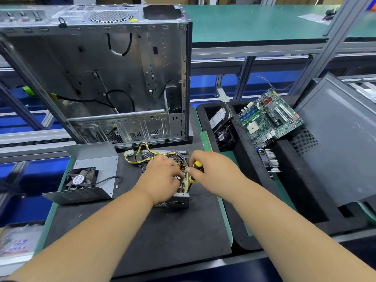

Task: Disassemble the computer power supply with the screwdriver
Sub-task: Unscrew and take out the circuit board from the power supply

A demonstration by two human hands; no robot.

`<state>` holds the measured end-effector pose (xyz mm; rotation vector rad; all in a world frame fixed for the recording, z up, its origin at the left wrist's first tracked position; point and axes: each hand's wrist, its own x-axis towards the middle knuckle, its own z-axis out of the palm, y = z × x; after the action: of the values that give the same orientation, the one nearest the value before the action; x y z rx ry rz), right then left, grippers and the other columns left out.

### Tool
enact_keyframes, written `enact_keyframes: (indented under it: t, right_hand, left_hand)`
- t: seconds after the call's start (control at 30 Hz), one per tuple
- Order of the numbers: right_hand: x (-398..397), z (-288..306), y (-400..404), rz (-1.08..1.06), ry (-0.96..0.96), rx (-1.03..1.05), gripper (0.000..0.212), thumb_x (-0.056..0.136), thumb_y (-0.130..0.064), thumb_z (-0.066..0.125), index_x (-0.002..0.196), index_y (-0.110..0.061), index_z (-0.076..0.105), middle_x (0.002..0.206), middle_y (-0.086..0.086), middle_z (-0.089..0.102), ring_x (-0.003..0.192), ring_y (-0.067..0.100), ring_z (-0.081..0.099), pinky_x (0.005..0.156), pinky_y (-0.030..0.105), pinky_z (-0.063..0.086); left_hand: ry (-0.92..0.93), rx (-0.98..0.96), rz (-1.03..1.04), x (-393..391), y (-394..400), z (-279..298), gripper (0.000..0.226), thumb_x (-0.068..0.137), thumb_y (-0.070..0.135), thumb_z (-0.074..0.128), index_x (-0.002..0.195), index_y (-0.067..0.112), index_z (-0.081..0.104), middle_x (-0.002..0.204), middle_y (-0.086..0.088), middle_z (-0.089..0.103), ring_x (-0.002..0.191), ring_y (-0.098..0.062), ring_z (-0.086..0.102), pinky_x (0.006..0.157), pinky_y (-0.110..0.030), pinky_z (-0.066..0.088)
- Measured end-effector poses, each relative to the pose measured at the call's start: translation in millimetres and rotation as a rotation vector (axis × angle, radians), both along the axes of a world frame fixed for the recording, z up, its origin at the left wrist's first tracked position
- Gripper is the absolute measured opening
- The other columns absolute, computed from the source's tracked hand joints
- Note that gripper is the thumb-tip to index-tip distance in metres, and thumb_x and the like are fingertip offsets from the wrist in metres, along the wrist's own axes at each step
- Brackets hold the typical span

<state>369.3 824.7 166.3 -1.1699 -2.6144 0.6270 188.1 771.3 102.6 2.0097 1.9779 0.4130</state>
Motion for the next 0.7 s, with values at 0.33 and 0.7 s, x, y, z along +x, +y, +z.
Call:
enact_keyframes:
  t: [0.33, 0.7]
  right_hand:
    - [37, 15, 11, -0.196, 0.441, -0.157, 0.021, 0.095, -0.034, 0.06, 0.079, -0.022, 0.056, 0.064, -0.009, 0.063, 0.054, 0.01, 0.046, 0.054, 0.03, 0.039]
    - [87, 20, 34, -0.388, 0.718, -0.222, 0.025, 0.096, -0.029, 0.061, 0.073, -0.021, 0.056, 0.056, -0.004, 0.041, 0.051, 0.009, 0.033, 0.046, 0.019, 0.028]
  left_hand:
    - [-0.187, 0.06, 0.013, 5, -1, 11, 0.034, 0.084, 0.028, 0.073, 0.117, 0.031, 0.069, 0.112, 0.013, 0.062, 0.113, -0.01, 0.052, 0.103, -0.031, 0.039]
    - [-0.143, -0.02, 0.105, 58, 29, 31, 0.01, 0.087, 0.042, 0.069, 0.078, 0.04, 0.063, 0.075, 0.02, 0.063, 0.073, 0.001, 0.057, 0.064, -0.019, 0.044]
